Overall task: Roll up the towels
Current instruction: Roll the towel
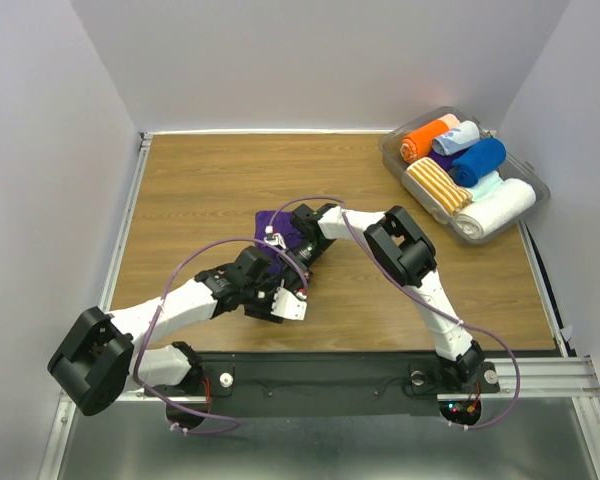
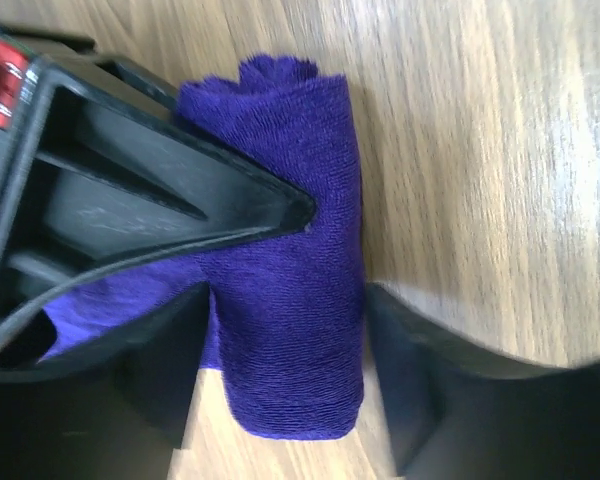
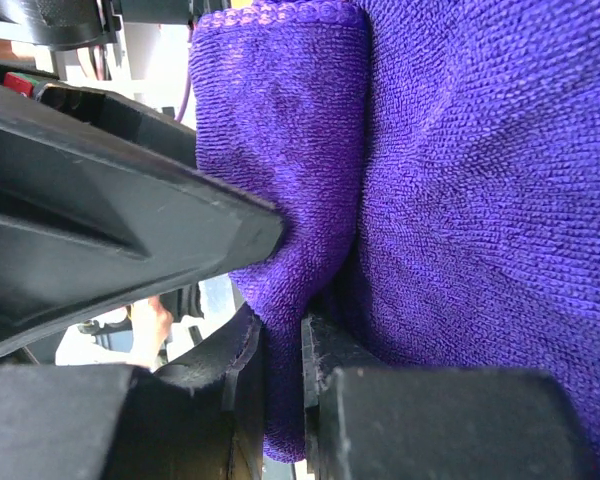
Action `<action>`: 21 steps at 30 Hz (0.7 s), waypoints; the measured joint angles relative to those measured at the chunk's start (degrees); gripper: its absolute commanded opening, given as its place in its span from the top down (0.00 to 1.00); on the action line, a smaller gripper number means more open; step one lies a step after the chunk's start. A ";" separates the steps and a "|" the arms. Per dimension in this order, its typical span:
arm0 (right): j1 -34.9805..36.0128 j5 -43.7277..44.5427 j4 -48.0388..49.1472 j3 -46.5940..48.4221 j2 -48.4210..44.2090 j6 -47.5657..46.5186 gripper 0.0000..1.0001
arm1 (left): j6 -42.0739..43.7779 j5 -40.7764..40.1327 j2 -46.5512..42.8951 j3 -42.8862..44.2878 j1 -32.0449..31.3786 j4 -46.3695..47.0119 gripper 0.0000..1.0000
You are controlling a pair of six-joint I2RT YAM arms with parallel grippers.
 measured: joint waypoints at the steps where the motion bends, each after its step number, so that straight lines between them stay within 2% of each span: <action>1: -0.17 0.00 -0.07 0.00 0.00 -0.02 0.87 | 0.09 -0.33 0.31 -0.02 0.00 0.00 0.42; 4: -0.35 0.00 -0.15 0.00 0.04 -0.11 0.79 | -0.17 -1.07 0.90 -0.02 -0.04 0.24 0.64; 5: -0.42 0.00 -0.24 0.00 0.07 -0.13 0.73 | -0.22 -1.20 1.22 -0.02 -0.07 0.44 0.69; 6: -0.52 0.00 -0.46 0.13 0.17 -0.11 0.62 | -0.17 -1.29 1.64 0.04 -0.17 0.44 0.72; 8: -0.79 -0.07 -1.29 0.85 0.66 0.48 0.54 | -0.22 -1.42 2.12 0.52 -0.26 0.04 0.83; 9: -1.03 -0.07 -1.27 1.03 0.76 0.24 0.43 | -0.26 -1.38 2.32 1.05 -0.26 -0.72 0.85; 11: -1.75 0.22 -1.55 1.88 0.76 0.94 0.38 | -0.04 -0.79 2.78 1.90 -0.26 -2.05 0.89; 12: -2.40 0.35 -1.66 2.27 0.76 1.09 0.27 | -0.07 -0.66 2.93 2.16 -0.24 -2.54 0.90; 15: -3.98 1.07 -2.36 4.37 0.66 2.47 0.23 | -0.07 0.46 4.81 4.35 -0.22 -5.62 0.92; 21: -8.28 5.49 -2.01 7.52 -0.83 4.48 0.21 | -0.76 4.09 9.90 9.57 1.97 -10.60 0.92</action>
